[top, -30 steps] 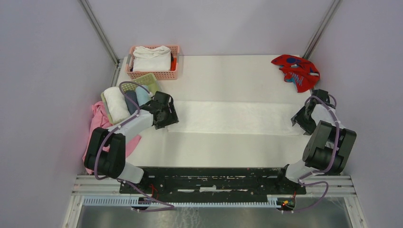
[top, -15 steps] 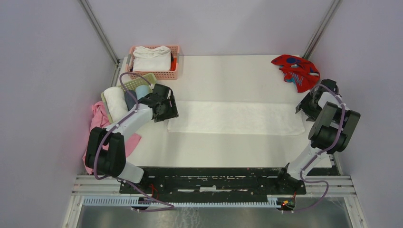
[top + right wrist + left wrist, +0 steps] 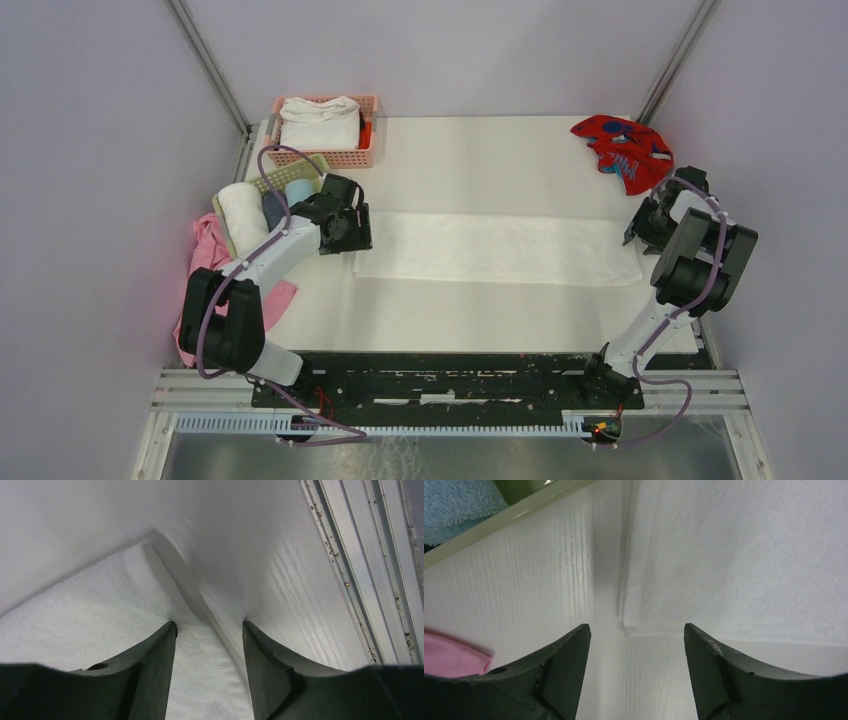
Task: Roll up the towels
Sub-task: Fold the towel at the center of the board.
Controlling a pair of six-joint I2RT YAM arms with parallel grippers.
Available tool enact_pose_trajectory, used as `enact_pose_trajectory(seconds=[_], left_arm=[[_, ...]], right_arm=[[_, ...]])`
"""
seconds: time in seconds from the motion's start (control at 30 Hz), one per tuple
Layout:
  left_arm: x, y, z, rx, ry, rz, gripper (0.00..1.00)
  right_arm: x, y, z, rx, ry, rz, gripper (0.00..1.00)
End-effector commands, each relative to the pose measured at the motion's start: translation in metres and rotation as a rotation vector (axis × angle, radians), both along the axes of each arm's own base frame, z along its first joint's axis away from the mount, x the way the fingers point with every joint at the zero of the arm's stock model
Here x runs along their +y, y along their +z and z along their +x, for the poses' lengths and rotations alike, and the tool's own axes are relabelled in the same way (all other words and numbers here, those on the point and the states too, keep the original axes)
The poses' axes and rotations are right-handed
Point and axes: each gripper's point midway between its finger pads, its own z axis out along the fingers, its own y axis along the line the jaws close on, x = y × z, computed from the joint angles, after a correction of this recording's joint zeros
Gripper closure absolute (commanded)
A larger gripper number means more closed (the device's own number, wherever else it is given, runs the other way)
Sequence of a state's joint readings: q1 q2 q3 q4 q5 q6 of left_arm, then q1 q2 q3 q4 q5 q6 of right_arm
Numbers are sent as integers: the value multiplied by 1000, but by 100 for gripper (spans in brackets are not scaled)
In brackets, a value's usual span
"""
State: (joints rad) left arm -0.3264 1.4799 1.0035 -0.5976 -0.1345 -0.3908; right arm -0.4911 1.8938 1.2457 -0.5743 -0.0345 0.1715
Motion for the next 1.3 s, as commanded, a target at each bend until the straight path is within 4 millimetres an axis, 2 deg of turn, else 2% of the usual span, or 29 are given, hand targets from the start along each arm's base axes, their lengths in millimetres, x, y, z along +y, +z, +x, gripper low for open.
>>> enact_pose_trajectory(seconds=[0.0, 0.23, 0.47, 0.6, 0.73, 0.87, 0.97, 1.07, 1.27], left_arm=[[9, 18, 10, -61, -26, 53, 24], [7, 24, 9, -75, -39, 37, 24], [8, 31, 9, -102, -35, 36, 24], [8, 35, 9, -114, -33, 31, 24], [10, 36, 7, -125, -29, 33, 24], [7, 36, 7, -126, -32, 16, 24], [5, 35, 7, -126, -35, 4, 24], [2, 34, 7, -120, -41, -5, 24], [-5, 27, 6, -92, -59, -35, 24]], right_arm=[[25, -21, -25, 96, 33, 111, 42], [28, 7, -13, 66, 94, 95, 42], [25, -4, -27, 202, 209, 35, 42], [22, -22, -40, 297, 234, 38, 45], [14, -33, -48, 365, 249, 18, 56], [7, -34, -41, 371, 258, -5, 75], [-6, -29, -32, 371, 247, -55, 90], [-24, -18, -24, 373, 207, -145, 99], [-84, 29, -11, 442, 67, -435, 100]])
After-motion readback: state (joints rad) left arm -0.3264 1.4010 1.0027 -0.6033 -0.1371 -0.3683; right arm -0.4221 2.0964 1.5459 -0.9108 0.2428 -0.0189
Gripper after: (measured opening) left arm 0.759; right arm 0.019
